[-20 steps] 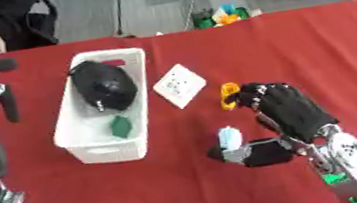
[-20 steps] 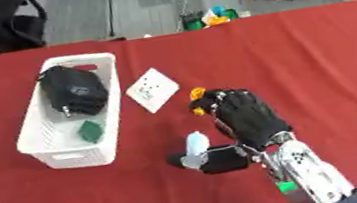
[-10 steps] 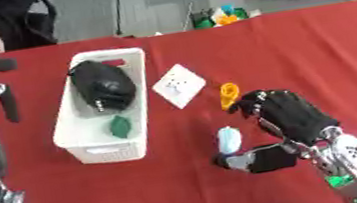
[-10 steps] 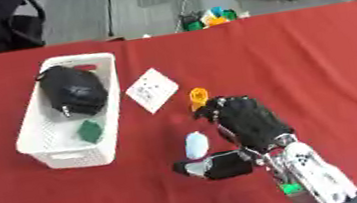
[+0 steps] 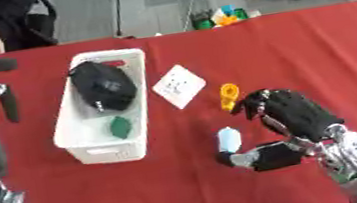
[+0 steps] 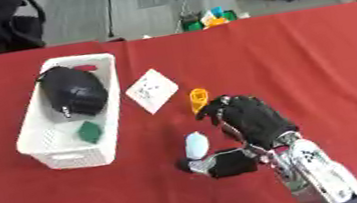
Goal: Pick up objects on the table and place them in the box.
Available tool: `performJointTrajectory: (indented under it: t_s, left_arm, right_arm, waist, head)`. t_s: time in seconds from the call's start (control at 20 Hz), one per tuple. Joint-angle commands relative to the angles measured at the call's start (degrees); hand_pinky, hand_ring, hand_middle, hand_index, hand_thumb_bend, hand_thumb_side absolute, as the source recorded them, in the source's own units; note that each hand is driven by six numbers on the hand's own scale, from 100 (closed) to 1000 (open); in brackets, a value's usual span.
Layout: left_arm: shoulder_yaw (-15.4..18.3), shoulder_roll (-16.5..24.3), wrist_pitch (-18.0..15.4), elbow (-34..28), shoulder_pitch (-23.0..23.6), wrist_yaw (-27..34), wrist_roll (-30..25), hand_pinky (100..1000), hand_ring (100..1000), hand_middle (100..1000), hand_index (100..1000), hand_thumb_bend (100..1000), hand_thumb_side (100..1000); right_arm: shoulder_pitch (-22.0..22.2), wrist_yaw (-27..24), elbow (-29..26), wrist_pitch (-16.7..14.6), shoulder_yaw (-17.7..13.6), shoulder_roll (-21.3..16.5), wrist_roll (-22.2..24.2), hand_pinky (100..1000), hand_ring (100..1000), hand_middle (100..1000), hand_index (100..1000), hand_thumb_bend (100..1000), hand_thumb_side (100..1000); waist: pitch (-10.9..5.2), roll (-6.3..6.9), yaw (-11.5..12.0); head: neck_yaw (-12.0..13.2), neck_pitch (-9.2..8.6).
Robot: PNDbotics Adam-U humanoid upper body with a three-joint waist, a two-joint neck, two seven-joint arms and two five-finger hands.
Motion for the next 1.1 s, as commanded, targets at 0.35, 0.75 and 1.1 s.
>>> performJointTrajectory:
  t_s: [0.35,0.75,1.1]
  left_arm:
    - [-0.3,-0.1,0.0,-0.9,-0.6,0.2,-0.3,136,597,719,781,100,1000]
    - [-0.4,-0.3,0.0,-0.9,-0.7,0.3,-0.5,135,598,720,781,100,1000]
    - [-0.5,-0.3,0.0,-0.9,-0.8,0.4,-0.6,136,598,720,781,100,1000]
  right_arm:
    - [-1.6,2.5,1.4,1.6,-0.3,-0.6,-1.5,439,444,511,756,665,885]
    - [-2.2,3.6,5.0,0.5,0.5,-0.4,-2.3,441,491,546,752,672,866]
    - [-2.5,3.6,7.0,0.3,0.6,-0.4,-3.1,437,521,535,737,661,852]
  waist:
    - [-1.13,0.10,0.2]
    - [-0.88,0.19,0.5]
    - [-0.93,0.09,0.6]
  head:
    - [-0.6,-0.56]
    - [-0.8,-0.54]
    - [-0.8,-0.75]
